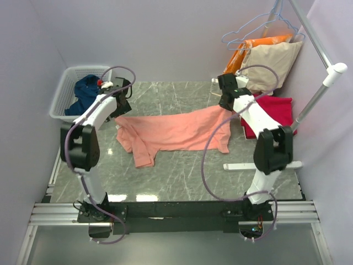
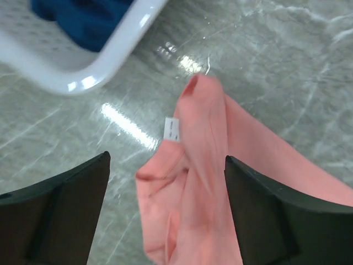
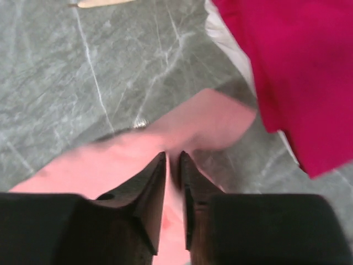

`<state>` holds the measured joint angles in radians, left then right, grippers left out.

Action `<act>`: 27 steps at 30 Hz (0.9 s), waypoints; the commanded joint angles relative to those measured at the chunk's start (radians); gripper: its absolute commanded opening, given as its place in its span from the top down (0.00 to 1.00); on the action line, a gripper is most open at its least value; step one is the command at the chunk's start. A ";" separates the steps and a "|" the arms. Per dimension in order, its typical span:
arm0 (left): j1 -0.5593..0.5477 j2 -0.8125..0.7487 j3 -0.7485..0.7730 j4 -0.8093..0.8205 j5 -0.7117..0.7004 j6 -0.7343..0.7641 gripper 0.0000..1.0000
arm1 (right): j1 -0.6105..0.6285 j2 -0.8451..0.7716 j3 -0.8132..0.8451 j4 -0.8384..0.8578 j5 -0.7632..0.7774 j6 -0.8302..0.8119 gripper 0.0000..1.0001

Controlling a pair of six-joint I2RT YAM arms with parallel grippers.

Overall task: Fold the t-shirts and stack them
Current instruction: Move the tshirt to the center of the board, then flatten the tshirt out

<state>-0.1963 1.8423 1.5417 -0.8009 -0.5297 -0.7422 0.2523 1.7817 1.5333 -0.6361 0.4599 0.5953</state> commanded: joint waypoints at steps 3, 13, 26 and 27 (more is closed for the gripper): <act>0.001 -0.010 0.092 0.064 0.058 0.044 0.07 | -0.007 0.053 0.097 0.003 0.003 0.008 0.69; -0.092 -0.170 -0.103 0.019 0.373 0.116 0.46 | -0.005 -0.062 -0.021 -0.011 -0.061 0.017 0.68; -0.428 -0.207 -0.301 -0.098 0.300 -0.094 0.71 | 0.001 -0.191 -0.246 0.036 -0.144 0.041 0.70; -0.437 -0.210 -0.310 -0.110 0.283 -0.106 0.71 | 0.001 -0.195 -0.265 0.041 -0.145 0.038 0.70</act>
<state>-0.6071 1.6672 1.2530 -0.8547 -0.2001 -0.7490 0.2508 1.6703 1.3060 -0.6247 0.3218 0.6212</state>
